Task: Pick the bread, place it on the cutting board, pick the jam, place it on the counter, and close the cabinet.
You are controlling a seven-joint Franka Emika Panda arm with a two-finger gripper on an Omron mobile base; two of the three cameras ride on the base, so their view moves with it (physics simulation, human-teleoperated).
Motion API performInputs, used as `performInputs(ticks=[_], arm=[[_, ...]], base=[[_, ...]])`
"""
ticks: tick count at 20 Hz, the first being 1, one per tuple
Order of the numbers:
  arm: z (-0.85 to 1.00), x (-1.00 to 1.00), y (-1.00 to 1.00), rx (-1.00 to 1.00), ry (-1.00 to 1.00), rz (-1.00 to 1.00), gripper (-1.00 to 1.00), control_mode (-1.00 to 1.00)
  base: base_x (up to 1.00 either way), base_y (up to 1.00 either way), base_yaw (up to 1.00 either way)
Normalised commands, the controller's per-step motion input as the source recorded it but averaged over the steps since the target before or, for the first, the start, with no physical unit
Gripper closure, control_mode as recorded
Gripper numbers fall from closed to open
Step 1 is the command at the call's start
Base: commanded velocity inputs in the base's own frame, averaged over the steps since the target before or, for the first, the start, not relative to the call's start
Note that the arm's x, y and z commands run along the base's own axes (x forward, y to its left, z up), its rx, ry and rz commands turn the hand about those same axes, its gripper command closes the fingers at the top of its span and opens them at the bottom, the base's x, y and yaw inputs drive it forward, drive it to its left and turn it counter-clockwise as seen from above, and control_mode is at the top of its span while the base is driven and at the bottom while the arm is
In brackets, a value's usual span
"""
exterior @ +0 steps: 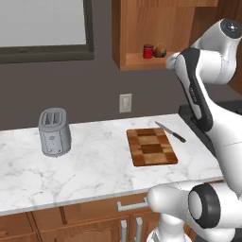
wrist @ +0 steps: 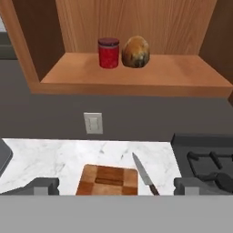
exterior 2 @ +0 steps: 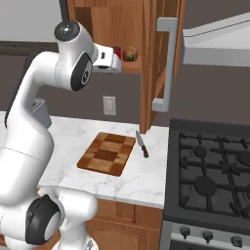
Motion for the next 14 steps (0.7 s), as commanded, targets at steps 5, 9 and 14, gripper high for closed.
performInputs(ticks=[5,9,14], arm=[[0.00,0.16,-0.05,0.00,-0.08,0.00,-1.00,-1.00],[0.00,0.24,0.00,0.00,-0.07,0.00,-1.00,-1.00],[0.00,0.26,0.00,0.00,-0.07,0.00,-1.00,-1.00]], base=[[0.00,0.00,0.00],[0.00,0.00,0.00],[0.00,0.00,0.00]])
